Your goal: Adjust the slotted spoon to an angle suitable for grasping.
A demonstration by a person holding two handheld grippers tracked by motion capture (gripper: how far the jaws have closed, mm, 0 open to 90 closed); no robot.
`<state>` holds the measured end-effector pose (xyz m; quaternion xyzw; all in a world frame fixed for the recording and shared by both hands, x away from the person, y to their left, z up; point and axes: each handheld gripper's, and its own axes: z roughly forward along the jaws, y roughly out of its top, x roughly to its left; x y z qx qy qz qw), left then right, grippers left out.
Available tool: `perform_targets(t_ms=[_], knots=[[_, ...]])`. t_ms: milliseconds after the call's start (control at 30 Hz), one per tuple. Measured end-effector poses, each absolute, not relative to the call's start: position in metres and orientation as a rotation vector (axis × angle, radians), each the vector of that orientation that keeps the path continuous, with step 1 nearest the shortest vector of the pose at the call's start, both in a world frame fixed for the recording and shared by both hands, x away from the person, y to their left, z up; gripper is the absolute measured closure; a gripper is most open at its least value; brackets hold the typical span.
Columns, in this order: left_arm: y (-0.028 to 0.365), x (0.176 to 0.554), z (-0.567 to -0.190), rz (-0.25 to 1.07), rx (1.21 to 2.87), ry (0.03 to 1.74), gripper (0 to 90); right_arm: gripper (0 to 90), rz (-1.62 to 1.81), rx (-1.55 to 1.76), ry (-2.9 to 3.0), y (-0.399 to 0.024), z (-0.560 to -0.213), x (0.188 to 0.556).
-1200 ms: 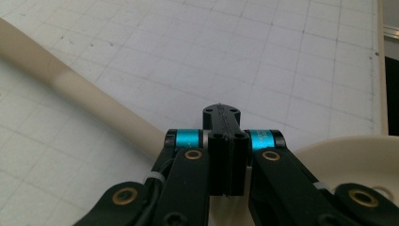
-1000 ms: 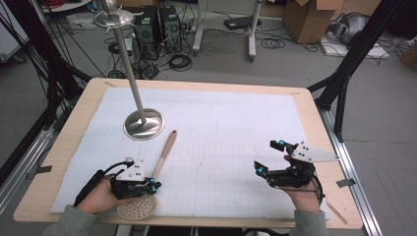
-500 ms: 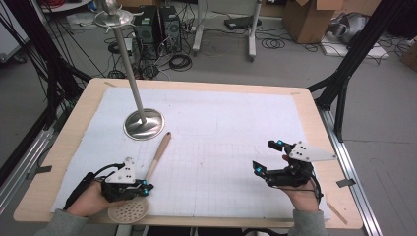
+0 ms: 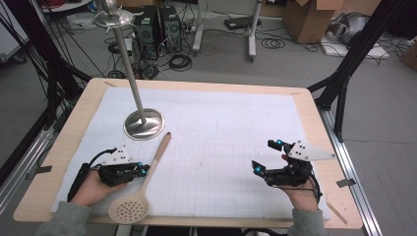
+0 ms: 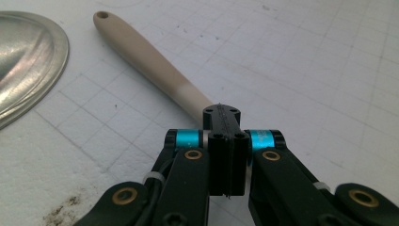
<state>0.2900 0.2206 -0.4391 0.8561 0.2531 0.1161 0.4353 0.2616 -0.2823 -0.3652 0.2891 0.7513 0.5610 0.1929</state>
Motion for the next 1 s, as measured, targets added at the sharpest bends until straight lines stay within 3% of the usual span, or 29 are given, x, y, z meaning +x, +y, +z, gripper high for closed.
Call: perform_targets(t_ms=[333, 1000], knots=[[0.217, 0.3, -0.445, 0.284, 2.126, 0.676, 89.6, 9.4, 1.576, 0.815, 2.107, -0.282, -0.365, 0.261], [0.188, 0.308, -0.448, 0.212, 2.165, 0.566, 89.6, 9.4, 1.573, 0.818, 2.102, -0.285, -0.365, 0.259]])
